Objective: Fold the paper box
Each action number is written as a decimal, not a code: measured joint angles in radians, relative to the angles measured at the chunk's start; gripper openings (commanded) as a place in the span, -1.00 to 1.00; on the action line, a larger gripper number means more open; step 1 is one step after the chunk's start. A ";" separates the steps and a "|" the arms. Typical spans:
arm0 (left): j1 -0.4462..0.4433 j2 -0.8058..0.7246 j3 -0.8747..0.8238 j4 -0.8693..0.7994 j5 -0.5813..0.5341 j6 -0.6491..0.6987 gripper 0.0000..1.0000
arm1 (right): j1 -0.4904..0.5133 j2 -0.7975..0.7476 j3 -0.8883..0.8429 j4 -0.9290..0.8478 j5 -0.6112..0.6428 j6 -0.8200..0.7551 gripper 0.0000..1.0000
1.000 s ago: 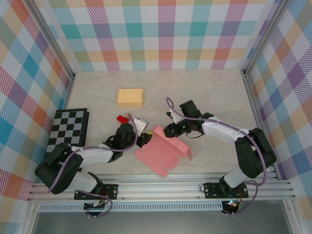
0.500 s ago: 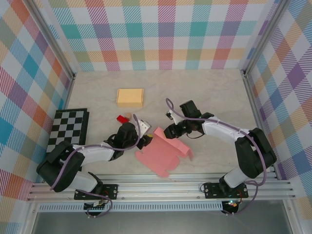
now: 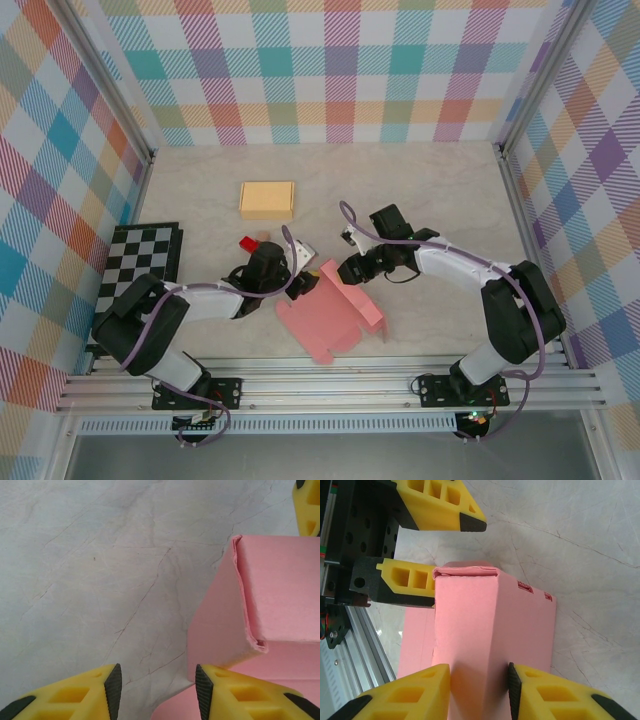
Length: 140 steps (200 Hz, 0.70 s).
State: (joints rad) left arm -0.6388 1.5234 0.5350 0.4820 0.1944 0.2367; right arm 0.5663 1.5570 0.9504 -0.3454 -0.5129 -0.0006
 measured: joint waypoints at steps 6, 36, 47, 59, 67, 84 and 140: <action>0.000 0.003 0.000 0.006 0.005 -0.005 -0.20 | 0.000 0.000 0.000 0.000 0.000 0.000 -0.28; -0.006 0.011 0.000 0.018 0.013 -0.019 -0.19 | -0.002 0.001 0.000 0.000 0.004 0.000 -0.29; -0.008 0.011 0.000 0.018 0.012 -0.021 -0.17 | -0.002 0.002 0.000 0.000 0.003 0.000 -0.29; -0.008 0.011 -0.001 0.018 0.011 -0.022 -0.16 | -0.002 0.002 0.000 0.000 0.003 -0.001 -0.30; -0.008 0.011 -0.001 0.018 0.012 -0.022 -0.15 | -0.002 0.002 0.000 0.000 0.003 -0.001 -0.30; -0.008 0.011 -0.001 0.016 0.014 -0.022 -0.12 | -0.002 0.002 0.000 -0.001 0.004 -0.005 -0.30; -0.008 0.011 -0.001 0.015 0.019 -0.024 -0.26 | -0.002 0.002 0.002 -0.005 0.003 -0.009 -0.30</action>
State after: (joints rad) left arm -0.6468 1.5341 0.5339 0.4973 0.2134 0.2123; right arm 0.5644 1.5589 0.9520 -0.3500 -0.5095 -0.0093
